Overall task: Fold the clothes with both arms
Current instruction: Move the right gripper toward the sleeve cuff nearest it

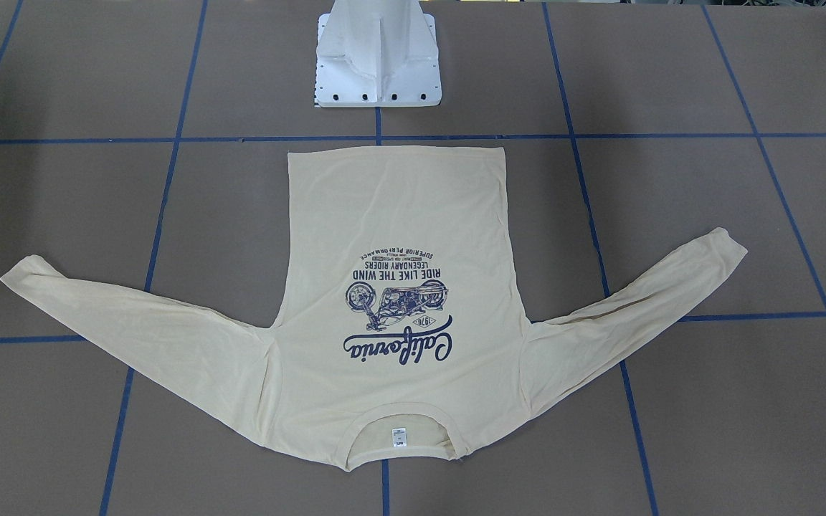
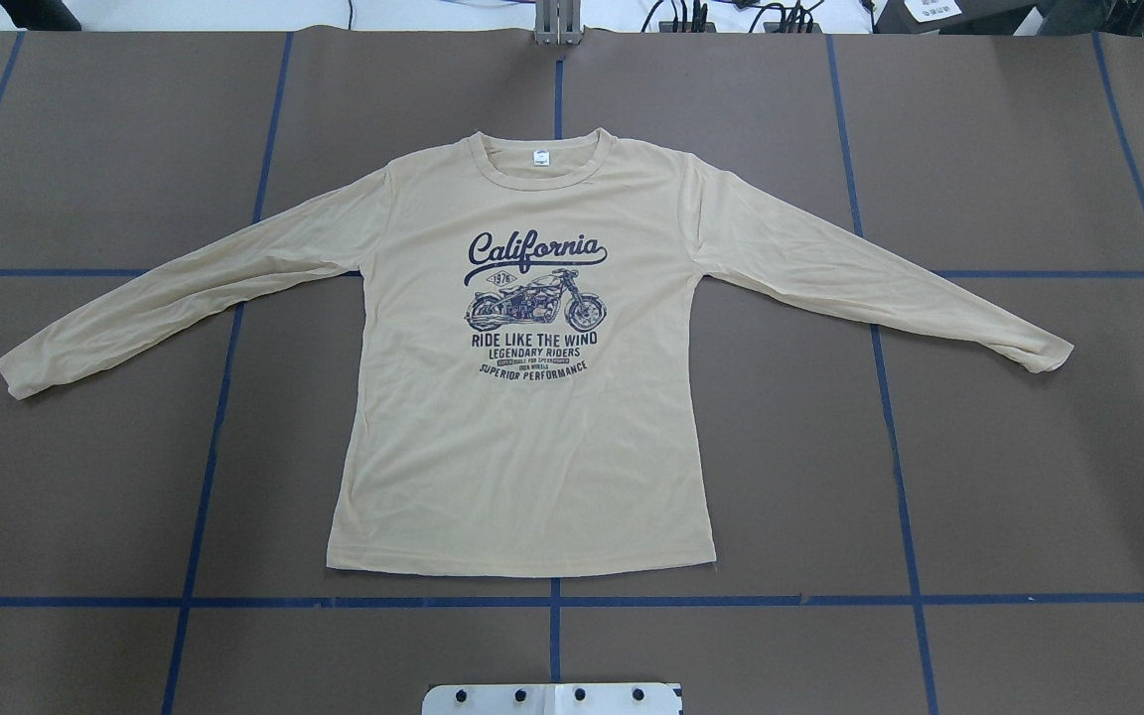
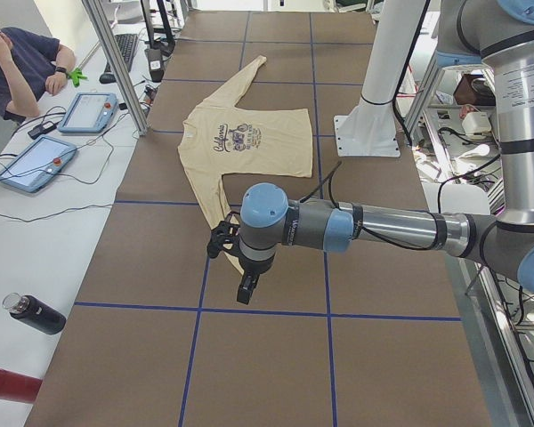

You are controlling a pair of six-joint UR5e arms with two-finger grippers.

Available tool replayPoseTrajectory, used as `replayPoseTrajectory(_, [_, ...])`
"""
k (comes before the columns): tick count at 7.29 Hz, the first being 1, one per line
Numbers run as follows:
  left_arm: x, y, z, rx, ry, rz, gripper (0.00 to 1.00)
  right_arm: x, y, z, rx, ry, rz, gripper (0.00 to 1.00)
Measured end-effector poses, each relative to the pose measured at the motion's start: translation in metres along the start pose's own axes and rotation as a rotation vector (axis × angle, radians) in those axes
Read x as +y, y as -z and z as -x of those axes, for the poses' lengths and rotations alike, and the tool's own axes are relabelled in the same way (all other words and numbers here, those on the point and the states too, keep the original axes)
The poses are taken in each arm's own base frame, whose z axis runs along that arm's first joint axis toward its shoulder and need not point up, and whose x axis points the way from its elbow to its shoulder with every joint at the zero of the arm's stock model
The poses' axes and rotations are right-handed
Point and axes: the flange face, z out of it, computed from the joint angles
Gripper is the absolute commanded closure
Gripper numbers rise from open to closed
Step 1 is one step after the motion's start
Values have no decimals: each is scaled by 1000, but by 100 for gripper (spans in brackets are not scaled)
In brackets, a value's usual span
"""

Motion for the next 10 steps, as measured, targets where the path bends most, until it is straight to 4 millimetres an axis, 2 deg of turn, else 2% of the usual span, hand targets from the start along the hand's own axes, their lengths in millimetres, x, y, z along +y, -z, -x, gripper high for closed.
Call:
replayPoseTrajectory(2, [-30,30,-23,-25,-105,-117,0,-22,14,12,3,132,-176,0])
replayPoseTrajectory(3, [-50,44,-32,-37,-160,-177,0,-34,22,22,-7,145,-241,0])
replayPoseTrajectory(5, [-77,64,-46,-49,-245,-269,0,-54,32,51,-62,162,-312,1])
replayPoseTrajectory(6, [-81,68,-50,-50,-267,-293,0,-61,26,73,-110,156,-303,0])
replayPoseTrajectory(8, [-82,71,-53,-51,-285,-313,0,-68,-9,114,-136,77,-287,1])
replayPoseTrajectory(9, [-81,71,-53,-52,-289,-315,0,-70,-37,128,-138,34,-306,2])
replayPoseTrajectory(10, [-80,71,-53,-53,-291,-316,0,-69,-74,136,-151,5,-337,8])
